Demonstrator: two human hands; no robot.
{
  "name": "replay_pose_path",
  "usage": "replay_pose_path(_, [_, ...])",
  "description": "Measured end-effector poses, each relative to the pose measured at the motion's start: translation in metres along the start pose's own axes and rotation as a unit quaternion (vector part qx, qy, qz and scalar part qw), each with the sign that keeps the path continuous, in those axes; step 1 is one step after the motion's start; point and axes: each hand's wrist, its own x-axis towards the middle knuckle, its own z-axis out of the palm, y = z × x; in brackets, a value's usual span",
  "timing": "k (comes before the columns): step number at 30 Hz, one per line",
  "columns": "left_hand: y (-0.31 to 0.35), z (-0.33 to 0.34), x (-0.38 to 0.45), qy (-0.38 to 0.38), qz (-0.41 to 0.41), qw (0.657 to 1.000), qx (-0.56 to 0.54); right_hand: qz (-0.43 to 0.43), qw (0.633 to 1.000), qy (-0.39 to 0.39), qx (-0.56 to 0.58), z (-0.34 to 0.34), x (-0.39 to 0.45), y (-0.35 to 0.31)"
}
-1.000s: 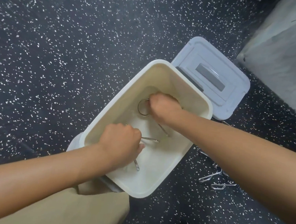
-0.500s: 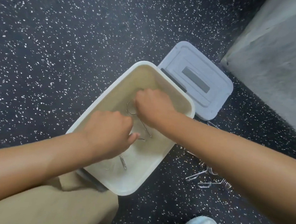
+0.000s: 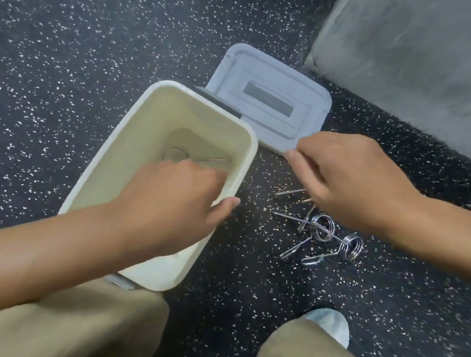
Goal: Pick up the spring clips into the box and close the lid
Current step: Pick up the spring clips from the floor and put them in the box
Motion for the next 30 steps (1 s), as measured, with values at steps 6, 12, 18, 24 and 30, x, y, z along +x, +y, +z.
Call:
replay_pose_path(6, [0.009,-0.006,0.011,0.018,0.036,0.999,-0.004,0.081,0.995,0.027,0.046,0.021,-0.052,0.041])
replay_pose_path(12, [0.037,-0.017,0.047,-0.034,0.149,0.988,0.037,0.272,0.950,0.074,0.132,0.057,-0.122,0.090])
replay_pose_path(18, [0.086,-0.014,0.056,-0.148,0.258,0.943,0.150,0.436,0.874,0.060,0.204,0.109,-0.163,0.114])
replay_pose_path(24, [0.143,0.010,0.082,-0.271,0.303,0.893,0.191,0.459,0.839,0.064,0.285,0.142,-0.170,0.106])
replay_pose_path(30, [0.175,0.074,0.118,-0.247,0.304,0.910,0.139,0.455,0.835,0.003,0.309,0.163,-0.158,0.105])
